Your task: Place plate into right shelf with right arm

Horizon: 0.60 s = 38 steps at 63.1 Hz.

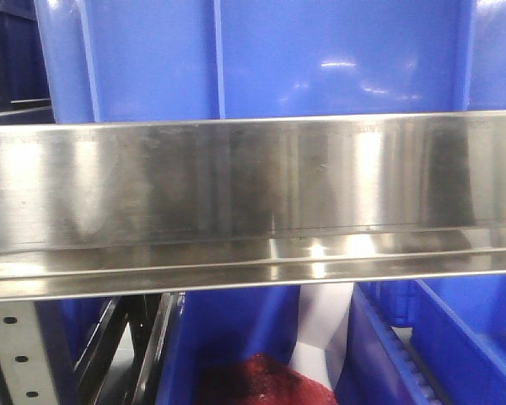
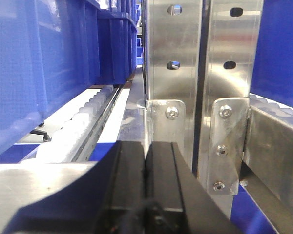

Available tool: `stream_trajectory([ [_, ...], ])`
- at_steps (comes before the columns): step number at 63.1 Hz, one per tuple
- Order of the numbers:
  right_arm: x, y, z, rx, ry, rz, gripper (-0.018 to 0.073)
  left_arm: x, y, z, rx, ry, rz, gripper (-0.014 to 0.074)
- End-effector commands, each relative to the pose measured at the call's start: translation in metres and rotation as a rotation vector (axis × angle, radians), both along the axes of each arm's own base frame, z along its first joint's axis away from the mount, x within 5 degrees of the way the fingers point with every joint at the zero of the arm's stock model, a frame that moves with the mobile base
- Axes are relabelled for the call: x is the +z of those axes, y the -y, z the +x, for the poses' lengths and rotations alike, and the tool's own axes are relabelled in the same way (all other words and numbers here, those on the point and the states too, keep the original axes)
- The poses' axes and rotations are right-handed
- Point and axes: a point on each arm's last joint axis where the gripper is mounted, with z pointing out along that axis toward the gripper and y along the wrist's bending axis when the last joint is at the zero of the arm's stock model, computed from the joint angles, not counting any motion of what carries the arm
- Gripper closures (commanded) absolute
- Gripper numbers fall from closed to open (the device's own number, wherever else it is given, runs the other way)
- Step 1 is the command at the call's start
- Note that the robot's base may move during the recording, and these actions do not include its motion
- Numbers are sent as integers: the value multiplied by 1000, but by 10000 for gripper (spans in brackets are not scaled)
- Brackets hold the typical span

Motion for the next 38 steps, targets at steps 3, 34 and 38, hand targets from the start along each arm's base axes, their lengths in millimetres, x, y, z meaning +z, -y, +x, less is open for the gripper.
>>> stream_trajectory([
  [3, 11, -15, 20, 39, 92, -12, 504, 6, -2, -1, 15, 89, -7, 643],
  [34, -31, -41, 64, 62, -35, -88, 456, 6, -2, -1, 15, 89, -7, 643],
  [38, -32, -41, 64, 60, -40, -90, 371, 6, -2, -1, 15, 89, -7, 643],
])
